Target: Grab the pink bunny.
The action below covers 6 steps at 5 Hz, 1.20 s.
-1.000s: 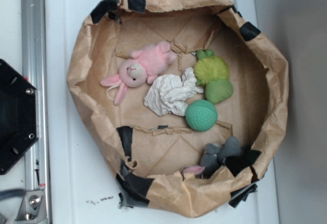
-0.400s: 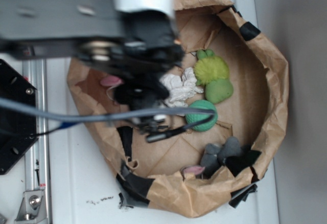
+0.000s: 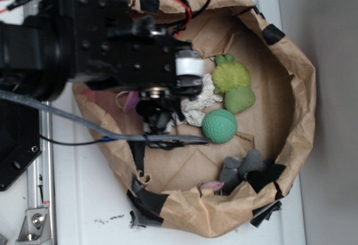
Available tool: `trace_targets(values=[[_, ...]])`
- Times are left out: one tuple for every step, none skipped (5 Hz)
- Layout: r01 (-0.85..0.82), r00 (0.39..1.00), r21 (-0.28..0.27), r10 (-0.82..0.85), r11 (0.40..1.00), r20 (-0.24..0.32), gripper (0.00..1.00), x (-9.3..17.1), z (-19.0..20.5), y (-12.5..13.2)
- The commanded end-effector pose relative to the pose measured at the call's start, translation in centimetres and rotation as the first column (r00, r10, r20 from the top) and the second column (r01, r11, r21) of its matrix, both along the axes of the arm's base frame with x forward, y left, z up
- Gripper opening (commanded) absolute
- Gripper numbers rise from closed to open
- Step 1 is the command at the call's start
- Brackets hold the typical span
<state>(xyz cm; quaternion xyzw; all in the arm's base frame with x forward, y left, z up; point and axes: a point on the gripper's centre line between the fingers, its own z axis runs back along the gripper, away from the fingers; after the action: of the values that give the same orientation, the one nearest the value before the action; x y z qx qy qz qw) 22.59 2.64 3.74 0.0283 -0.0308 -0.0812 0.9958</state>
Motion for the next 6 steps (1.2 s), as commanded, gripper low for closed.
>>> trace_targets(values=[[0.087, 0.995, -0.031, -0.086, 0.996, 0.057, 1.00, -0.6, 1.1, 2.7], [0.071, 0.995, 0.032, -0.073, 0.997, 0.073, 1.00, 1.2, 1.1, 3.6], [0.082, 0.994, 0.069, -0.087, 0.994, 0.067, 1.00, 2.2, 0.2, 2.6], [0.084, 0.995, 0.106, -0.089, 0.991, 0.042, 0.31, 2.6, -0.7, 1.3], [0.046, 0.997, 0.110, -0.054, 0.993, 0.063, 0.00, 2.5, 0.2, 1.4], [-0.014, 0.997, 0.193, -0.002, 0.981, 0.083, 0.00, 3.0, 5.2, 1.1]])
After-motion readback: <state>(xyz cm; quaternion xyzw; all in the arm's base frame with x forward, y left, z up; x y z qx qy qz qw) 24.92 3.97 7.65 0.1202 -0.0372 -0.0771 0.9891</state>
